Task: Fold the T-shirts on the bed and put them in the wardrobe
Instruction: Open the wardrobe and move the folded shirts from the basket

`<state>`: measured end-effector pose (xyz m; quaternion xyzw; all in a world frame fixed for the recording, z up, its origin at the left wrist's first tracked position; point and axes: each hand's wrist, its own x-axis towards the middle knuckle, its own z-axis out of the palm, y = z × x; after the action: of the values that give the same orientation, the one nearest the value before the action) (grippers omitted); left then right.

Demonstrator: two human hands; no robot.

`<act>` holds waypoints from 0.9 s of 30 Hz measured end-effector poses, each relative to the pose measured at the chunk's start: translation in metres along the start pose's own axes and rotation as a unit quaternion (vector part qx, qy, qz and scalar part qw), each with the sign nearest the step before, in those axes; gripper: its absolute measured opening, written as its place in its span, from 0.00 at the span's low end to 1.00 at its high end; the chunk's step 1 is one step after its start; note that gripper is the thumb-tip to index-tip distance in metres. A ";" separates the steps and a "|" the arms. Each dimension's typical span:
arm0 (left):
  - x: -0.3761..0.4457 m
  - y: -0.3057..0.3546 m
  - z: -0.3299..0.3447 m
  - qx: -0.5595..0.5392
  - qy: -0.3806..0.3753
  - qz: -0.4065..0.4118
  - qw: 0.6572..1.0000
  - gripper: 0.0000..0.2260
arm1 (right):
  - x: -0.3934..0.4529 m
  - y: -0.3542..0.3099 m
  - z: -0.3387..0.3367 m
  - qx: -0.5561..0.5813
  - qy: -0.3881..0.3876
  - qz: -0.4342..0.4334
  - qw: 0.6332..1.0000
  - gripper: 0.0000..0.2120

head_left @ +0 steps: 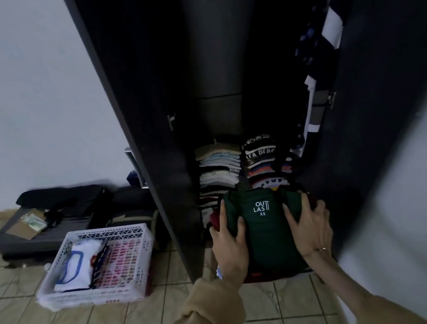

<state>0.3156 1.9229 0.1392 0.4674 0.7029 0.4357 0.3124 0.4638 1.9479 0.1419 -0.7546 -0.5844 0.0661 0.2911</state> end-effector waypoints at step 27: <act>0.424 0.015 0.123 0.018 0.063 0.005 0.998 0.25 | 0.384 -0.079 0.219 -0.010 -0.051 0.002 0.999 0.27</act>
<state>0.2697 2.3587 0.0866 0.4478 0.7265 0.4532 0.2575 0.4194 2.3925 0.0956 -0.7544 -0.5976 0.0994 0.2528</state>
